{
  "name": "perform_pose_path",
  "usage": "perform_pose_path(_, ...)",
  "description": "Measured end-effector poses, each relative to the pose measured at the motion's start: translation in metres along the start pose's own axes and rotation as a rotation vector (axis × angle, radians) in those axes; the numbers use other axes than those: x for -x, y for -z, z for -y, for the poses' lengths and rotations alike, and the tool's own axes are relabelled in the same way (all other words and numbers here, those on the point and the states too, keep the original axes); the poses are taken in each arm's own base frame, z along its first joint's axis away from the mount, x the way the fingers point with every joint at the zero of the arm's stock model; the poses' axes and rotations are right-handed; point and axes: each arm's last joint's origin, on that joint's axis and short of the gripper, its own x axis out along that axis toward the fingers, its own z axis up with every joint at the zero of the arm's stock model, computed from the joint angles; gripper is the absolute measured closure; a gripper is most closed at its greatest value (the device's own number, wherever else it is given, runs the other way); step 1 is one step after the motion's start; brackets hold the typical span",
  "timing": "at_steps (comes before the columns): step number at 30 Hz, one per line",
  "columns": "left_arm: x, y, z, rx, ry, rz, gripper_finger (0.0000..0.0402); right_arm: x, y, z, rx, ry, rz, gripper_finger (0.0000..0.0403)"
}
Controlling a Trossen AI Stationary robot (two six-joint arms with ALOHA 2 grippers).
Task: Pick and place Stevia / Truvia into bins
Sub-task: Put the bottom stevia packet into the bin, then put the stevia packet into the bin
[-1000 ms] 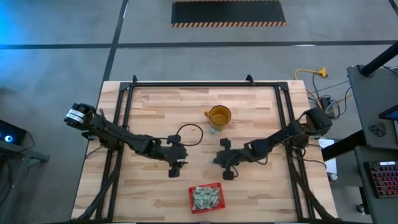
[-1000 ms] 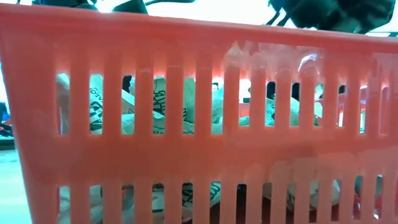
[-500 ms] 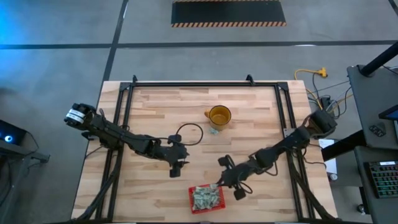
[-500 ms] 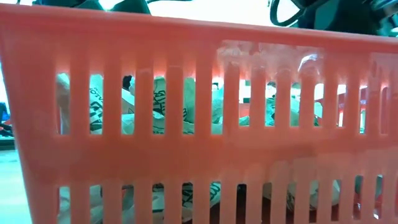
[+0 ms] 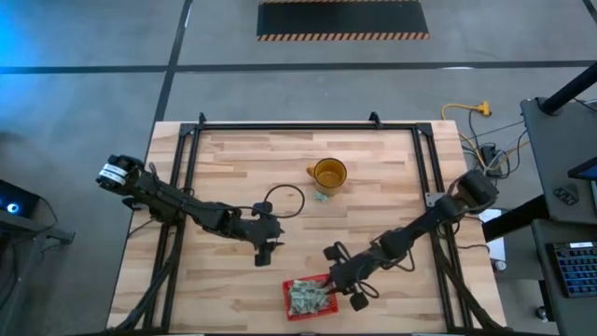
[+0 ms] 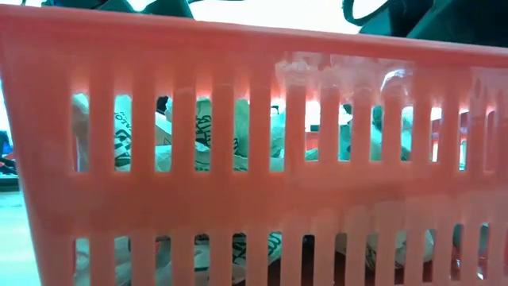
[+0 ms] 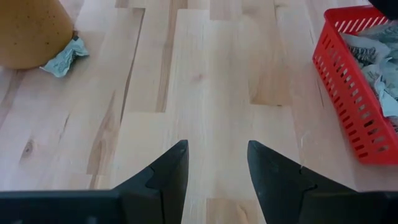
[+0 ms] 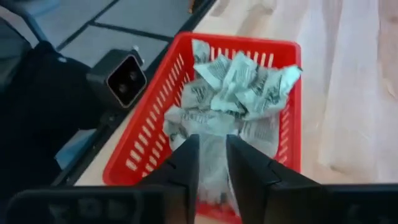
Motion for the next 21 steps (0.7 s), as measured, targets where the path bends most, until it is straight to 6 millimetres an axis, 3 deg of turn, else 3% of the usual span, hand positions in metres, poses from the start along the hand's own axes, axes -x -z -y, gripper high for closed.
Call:
perform_pose_path(6,0.000,0.002,0.000,-0.001,-0.001,-0.003,0.0253,0.001,-0.001,0.000,0.057,0.011,0.006,0.0268)
perform_pose_path(9,-0.001,0.003,-0.001,-0.002,-0.002,-0.006,0.0253,0.010,-0.008,0.002,0.084,0.113,0.025,0.0251)
perform_pose_path(15,-0.001,0.003,-0.001,0.000,0.000,0.001,0.0253,0.028,-0.014,0.015,0.107,0.469,0.004,0.0255)
perform_pose_path(21,-0.001,0.003,-0.001,-0.001,0.001,0.004,0.0253,0.030,-0.004,0.056,0.049,0.658,-0.113,0.0276)
